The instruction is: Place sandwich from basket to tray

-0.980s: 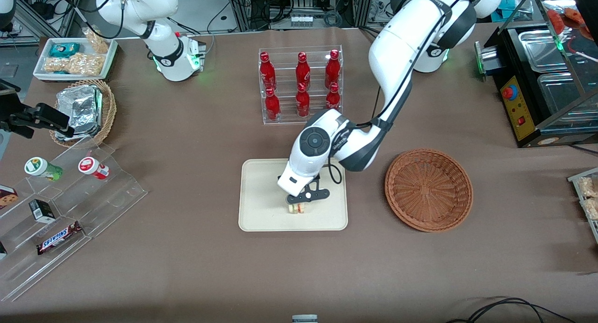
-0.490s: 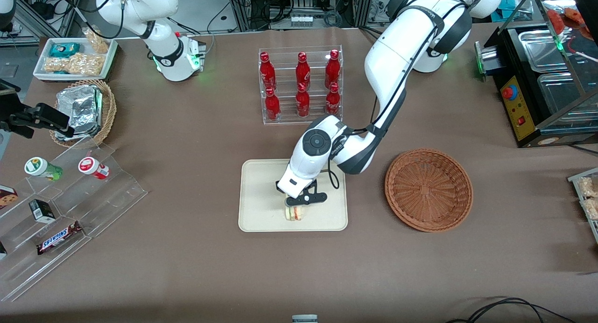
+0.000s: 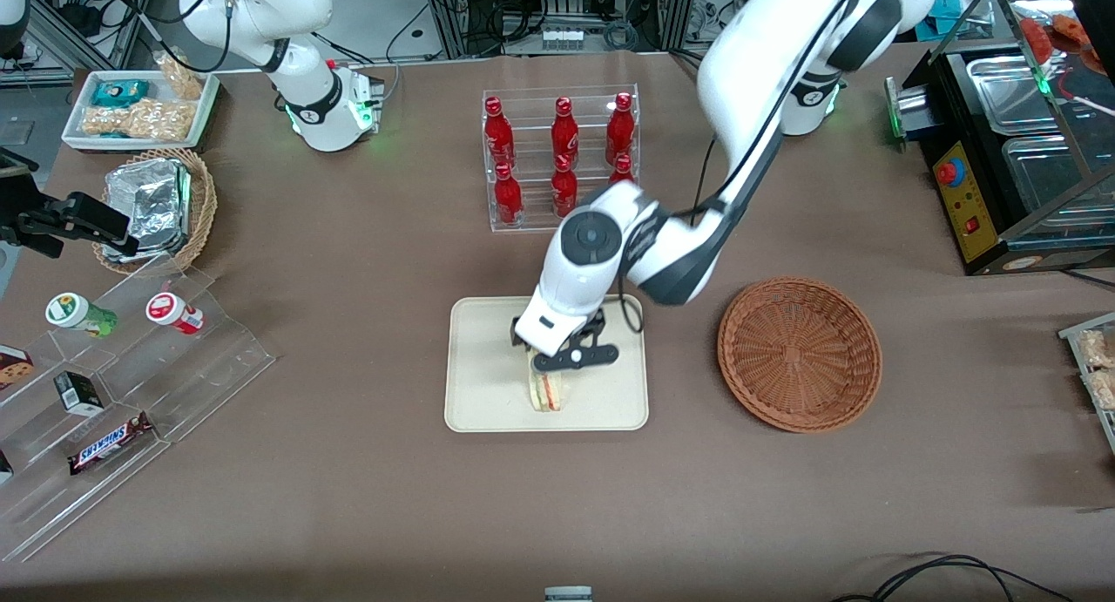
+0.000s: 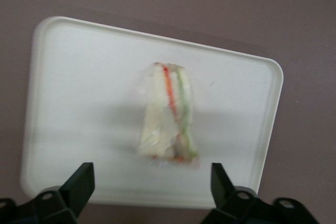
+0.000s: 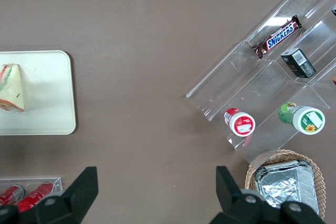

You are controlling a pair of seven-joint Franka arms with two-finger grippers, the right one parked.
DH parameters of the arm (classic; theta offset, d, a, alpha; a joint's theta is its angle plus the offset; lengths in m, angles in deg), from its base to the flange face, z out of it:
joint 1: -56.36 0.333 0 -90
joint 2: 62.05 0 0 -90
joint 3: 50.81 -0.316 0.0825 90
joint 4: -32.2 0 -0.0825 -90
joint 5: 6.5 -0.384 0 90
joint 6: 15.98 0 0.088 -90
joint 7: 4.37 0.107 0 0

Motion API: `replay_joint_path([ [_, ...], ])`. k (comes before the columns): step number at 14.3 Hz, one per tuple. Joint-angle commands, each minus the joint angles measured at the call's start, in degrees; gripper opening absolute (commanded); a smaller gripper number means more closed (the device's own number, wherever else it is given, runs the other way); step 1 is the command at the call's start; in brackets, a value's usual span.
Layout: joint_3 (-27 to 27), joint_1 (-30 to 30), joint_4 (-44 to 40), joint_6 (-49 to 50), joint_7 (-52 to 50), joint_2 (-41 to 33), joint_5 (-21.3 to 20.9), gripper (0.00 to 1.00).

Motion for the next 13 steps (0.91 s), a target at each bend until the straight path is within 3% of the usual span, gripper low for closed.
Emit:
replay_joint_path([
  [1, -0.6, 1.3, 3.1, 10.5, -0.2, -9.4, -1.4, 1.0],
  [4, -2.0, 5.1, 3.8, 22.2, 0.0, -13.9, -1.7, 1.0],
  [6, -2.1, 8.5, 4.6, 23.6, 0.7, -14.7, -2.1, 1.0],
  [13, -2.5, 20.9, 26.7, 22.8, 19.0, -31.4, -3.0, 1.0],
])
